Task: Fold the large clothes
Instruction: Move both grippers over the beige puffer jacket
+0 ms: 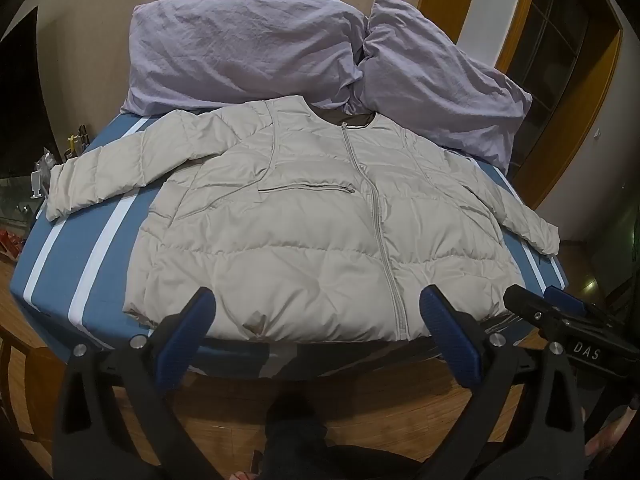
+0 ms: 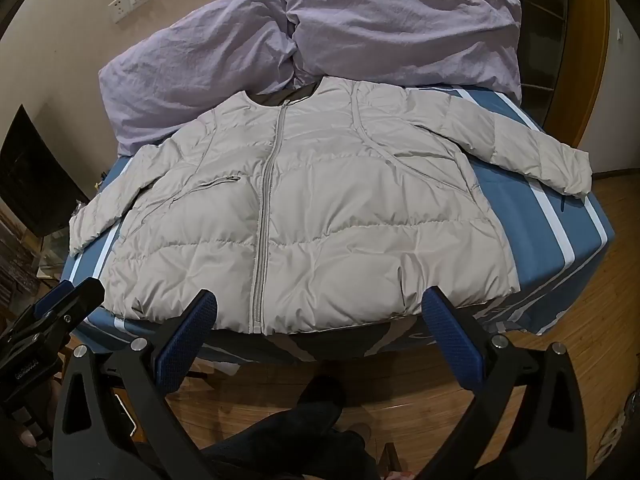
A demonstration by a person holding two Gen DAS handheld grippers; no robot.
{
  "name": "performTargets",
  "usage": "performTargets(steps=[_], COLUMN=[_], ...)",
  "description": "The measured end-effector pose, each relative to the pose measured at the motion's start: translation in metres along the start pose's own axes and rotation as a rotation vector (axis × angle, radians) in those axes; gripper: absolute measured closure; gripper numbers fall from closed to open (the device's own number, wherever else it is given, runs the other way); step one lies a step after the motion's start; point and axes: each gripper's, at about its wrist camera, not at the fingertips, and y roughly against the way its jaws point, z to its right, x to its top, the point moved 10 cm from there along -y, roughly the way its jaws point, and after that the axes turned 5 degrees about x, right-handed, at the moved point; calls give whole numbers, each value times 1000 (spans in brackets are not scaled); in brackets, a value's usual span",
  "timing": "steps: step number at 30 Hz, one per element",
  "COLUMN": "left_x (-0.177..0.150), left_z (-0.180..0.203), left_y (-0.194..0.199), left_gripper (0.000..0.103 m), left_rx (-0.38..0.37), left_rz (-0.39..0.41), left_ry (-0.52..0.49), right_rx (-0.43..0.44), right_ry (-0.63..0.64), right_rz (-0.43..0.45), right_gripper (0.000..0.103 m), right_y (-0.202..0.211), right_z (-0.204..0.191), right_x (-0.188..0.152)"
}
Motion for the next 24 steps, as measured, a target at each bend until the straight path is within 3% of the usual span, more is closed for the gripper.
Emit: performTargets(steps=[24], left_x=[-1], left_z=[1], left_y=[-1], left_gripper=[2], left_rx=[-7], left_rz=[-11], left_ry=[6], right_rx=[-5], right_ry=[-37], right_rz=[18], right_gripper=[1], right_y=[-8], right_z=[13], right_x=[13])
